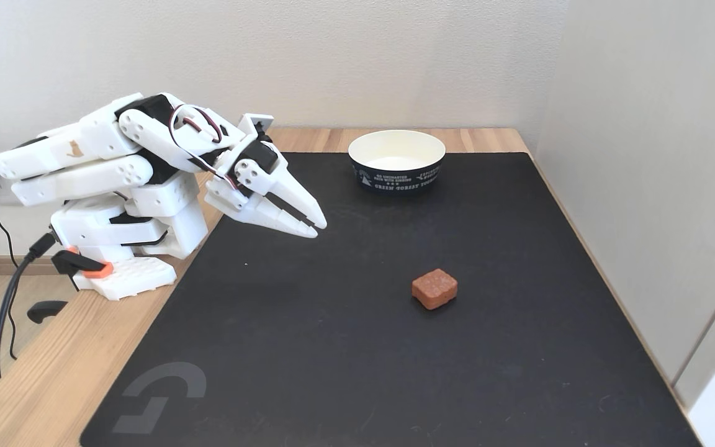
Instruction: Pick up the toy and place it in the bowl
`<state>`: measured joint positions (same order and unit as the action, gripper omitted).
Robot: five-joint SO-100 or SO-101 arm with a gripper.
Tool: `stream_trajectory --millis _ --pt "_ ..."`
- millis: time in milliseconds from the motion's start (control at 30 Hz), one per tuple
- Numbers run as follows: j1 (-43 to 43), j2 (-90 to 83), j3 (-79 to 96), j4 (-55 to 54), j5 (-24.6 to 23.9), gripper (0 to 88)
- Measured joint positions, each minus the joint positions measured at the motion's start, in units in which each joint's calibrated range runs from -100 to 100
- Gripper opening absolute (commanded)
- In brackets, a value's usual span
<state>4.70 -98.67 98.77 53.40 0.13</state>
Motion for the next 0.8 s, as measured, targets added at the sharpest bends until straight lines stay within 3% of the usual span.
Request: stream_trajectory --millis 433,633,800 --pt "0.33 0.0 0.0 0.0 0.0 4.1" --pt "0.33 0.0 0.0 0.0 0.0 19.0" --pt "0.33 0.0 0.0 0.0 0.0 20.1"
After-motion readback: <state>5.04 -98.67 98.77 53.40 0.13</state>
